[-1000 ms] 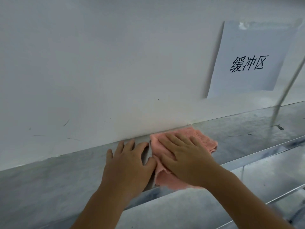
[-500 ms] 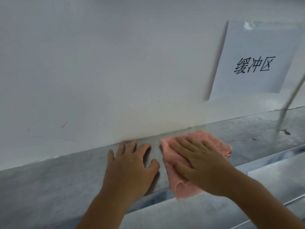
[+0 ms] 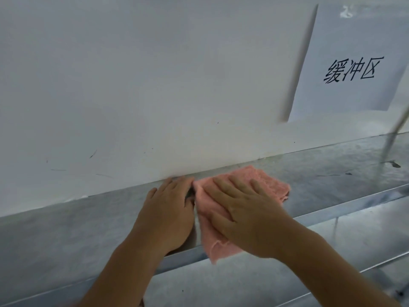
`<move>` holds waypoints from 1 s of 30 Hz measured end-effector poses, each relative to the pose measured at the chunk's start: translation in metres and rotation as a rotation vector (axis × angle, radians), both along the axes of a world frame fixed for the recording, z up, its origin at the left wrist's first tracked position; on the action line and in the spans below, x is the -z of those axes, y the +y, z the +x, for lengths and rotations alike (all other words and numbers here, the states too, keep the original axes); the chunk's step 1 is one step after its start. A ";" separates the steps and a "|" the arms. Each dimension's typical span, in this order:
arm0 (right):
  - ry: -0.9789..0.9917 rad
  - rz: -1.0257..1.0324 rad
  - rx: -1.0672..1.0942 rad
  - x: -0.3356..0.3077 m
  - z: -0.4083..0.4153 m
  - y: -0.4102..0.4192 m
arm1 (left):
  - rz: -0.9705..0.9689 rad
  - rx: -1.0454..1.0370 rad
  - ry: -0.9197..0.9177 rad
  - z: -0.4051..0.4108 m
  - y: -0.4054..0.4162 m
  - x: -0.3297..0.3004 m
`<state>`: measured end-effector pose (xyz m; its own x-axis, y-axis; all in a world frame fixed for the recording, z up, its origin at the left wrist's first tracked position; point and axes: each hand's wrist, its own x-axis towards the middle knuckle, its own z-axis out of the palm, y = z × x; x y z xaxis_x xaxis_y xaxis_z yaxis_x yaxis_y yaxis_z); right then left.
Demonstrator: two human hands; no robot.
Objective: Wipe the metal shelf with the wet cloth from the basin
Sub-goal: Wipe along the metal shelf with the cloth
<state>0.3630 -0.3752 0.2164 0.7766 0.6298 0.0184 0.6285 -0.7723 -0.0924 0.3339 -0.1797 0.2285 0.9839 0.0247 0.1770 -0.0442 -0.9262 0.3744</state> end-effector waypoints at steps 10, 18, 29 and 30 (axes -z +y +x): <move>0.014 0.002 0.188 -0.005 0.044 -0.054 | 0.031 0.001 -0.024 0.013 -0.030 0.003; 0.075 0.030 0.286 -0.015 0.061 -0.117 | 0.148 0.023 -0.026 0.018 -0.051 0.006; 0.057 0.047 0.282 -0.010 0.067 -0.139 | 0.167 0.079 -0.030 0.034 -0.099 0.009; 0.042 0.043 0.267 -0.008 0.064 -0.138 | 0.168 0.082 -0.027 0.036 -0.102 0.009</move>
